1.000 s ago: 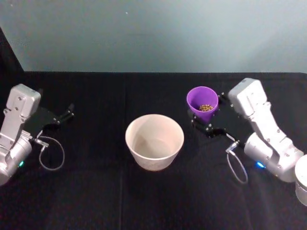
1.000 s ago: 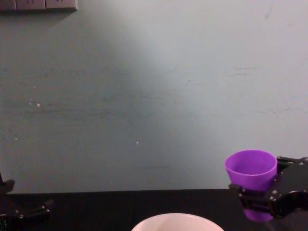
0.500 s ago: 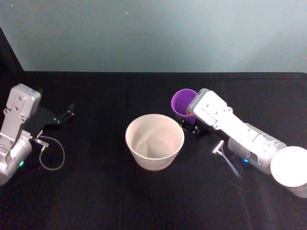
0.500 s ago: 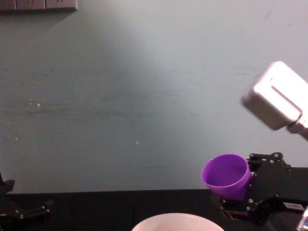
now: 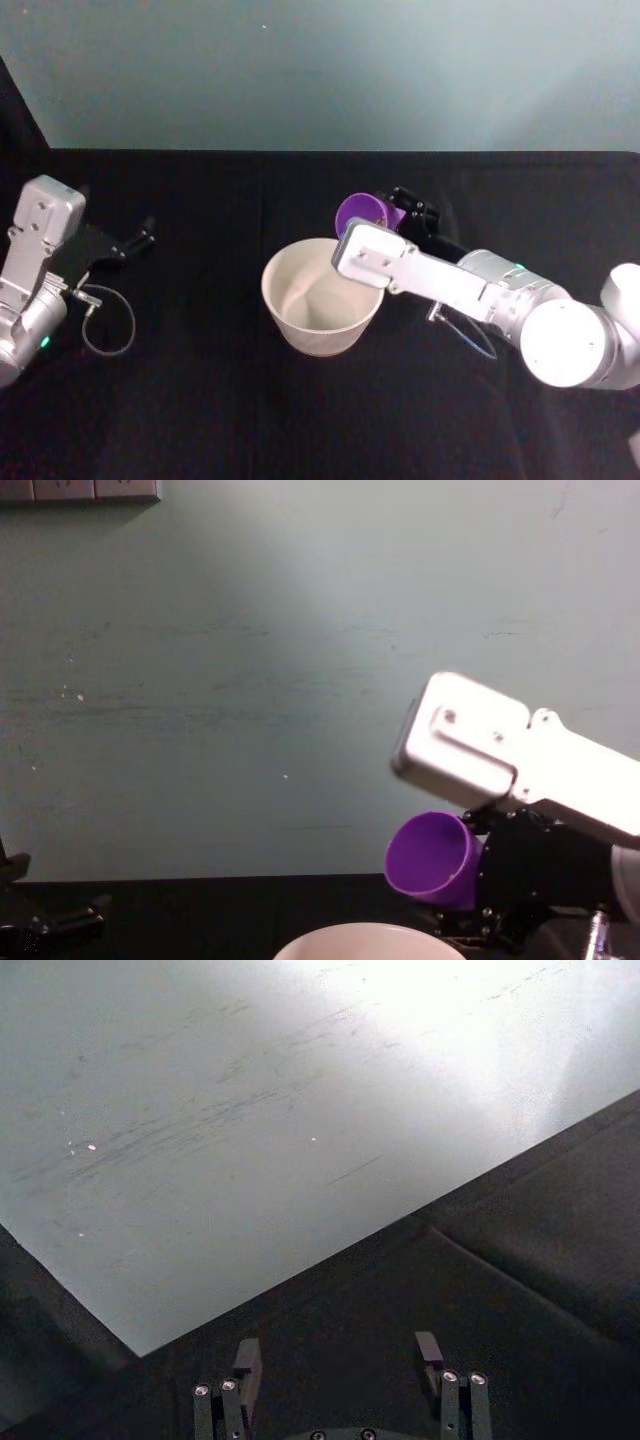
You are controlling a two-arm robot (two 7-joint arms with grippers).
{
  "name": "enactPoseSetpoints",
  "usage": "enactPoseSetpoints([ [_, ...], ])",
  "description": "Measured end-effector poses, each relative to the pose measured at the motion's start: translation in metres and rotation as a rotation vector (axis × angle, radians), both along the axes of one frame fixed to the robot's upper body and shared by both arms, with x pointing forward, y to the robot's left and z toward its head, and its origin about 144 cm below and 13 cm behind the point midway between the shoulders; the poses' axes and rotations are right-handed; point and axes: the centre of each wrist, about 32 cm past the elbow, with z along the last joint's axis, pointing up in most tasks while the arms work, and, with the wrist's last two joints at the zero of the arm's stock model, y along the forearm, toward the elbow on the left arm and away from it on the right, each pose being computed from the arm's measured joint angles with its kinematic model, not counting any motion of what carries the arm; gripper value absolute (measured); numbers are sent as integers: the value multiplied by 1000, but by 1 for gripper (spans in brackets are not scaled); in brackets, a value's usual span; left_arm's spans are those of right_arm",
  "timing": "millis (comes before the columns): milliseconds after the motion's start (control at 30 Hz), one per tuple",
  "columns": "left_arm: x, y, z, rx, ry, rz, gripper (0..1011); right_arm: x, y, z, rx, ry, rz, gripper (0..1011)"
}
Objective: Pick up the cup and pour the mung beans from the cup into the bowl.
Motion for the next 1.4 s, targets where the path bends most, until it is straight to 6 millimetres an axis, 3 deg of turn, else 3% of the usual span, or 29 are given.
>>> enactPoseSetpoints([
  [500,0,0,0,0,0,0,1000,-2,21,-2,-228,-87,34,718],
  [1400,0,0,0,0,0,0,1000,-11,39,-5,-456,-207,101,718],
])
